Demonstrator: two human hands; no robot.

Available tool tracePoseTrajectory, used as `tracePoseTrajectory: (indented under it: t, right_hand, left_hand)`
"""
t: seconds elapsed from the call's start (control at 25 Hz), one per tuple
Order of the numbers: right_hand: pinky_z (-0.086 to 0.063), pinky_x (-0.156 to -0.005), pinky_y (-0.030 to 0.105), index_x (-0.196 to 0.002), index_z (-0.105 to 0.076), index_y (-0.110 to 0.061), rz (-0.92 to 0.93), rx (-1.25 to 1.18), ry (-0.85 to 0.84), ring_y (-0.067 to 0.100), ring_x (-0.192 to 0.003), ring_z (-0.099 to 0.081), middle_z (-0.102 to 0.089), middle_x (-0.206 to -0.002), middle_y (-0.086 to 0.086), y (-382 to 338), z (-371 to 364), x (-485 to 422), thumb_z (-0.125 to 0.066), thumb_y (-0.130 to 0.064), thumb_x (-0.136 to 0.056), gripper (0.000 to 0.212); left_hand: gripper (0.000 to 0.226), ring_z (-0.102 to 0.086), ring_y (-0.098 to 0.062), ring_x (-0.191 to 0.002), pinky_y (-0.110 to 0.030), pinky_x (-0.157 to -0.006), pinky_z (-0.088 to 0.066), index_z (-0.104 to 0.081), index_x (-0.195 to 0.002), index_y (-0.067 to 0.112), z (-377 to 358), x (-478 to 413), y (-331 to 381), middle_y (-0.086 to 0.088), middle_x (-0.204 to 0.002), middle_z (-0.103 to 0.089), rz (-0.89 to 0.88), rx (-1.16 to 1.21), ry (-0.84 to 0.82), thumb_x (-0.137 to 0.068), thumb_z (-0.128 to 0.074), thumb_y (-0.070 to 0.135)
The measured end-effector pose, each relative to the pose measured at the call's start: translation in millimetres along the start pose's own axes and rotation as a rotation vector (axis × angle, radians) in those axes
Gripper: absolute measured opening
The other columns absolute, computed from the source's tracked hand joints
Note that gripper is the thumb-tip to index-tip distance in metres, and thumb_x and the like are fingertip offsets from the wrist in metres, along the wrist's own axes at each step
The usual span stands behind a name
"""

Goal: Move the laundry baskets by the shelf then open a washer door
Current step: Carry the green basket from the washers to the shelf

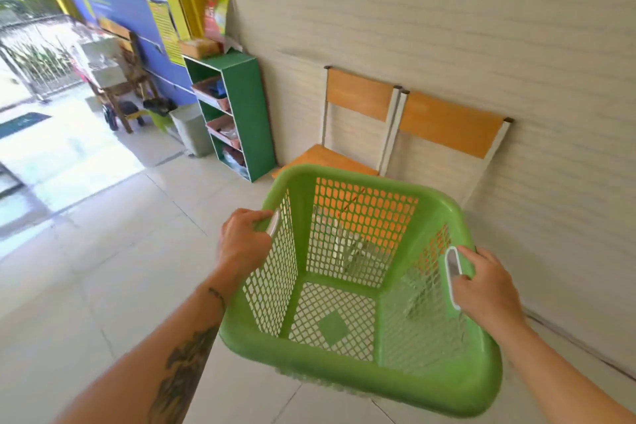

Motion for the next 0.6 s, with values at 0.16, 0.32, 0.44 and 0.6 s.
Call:
tracePoseTrajectory:
  t: [0.16,0.32,0.44,0.6]
  right_hand:
    - [-0.043,-0.095,0.041,-0.132,-0.056,-0.021,0.051,-0.013,-0.001,0.031,-0.122,-0.050,-0.049,-0.138,0.008,-125,-58,-28,-0.054,-0.014,-0.084,0.049]
    - [-0.044,-0.094,0.042,-0.134,-0.055,-0.019,0.082,-0.047,-0.020,0.031,-0.121,-0.051,-0.048,-0.141,0.008,-221,-109,-59,-0.053,-0.011,-0.083,0.052]
    - [-0.042,-0.100,0.043,-0.135,-0.053,-0.022,0.103,-0.037,-0.019,0.031,-0.128,-0.047,-0.044,-0.147,0.006,-280,-149,-101,-0.052,-0.016,-0.084,0.051]
    - [-0.042,-0.101,0.044,-0.134,-0.054,-0.024,0.157,-0.068,-0.042,0.030,-0.128,-0.048,-0.049,-0.143,0.006,-351,-214,-174,-0.054,-0.023,-0.086,0.048]
  left_hand:
    - [0.054,-0.052,-0.019,-0.099,-0.043,-0.091,-0.051,-0.070,-0.116,0.027,80,-77,-63,0.006,-0.110,-0.056,0.065,-0.005,0.073,-0.072,-0.051,0.003]
    - [0.055,-0.055,-0.022,-0.099,-0.043,-0.086,-0.054,-0.070,-0.116,0.027,136,-155,-100,0.009,-0.105,-0.052,0.073,0.015,0.095,-0.071,-0.050,0.004]
    - [0.054,-0.053,-0.021,-0.099,-0.036,-0.083,-0.050,-0.069,-0.116,0.028,157,-220,-127,0.004,-0.112,-0.057,0.092,-0.016,0.127,-0.071,-0.052,0.003]
    - [0.059,-0.055,-0.020,-0.097,-0.045,-0.088,-0.053,-0.068,-0.116,0.029,168,-312,-150,0.005,-0.111,-0.058,0.123,-0.049,0.155,-0.067,-0.051,0.002]
Point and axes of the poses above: each hand's wrist, its own x-axis away from the middle knuckle, its own z-axis out of the back of the hand, y = z × x, the point moved 10 cm from there along -x, towards the middle knuckle
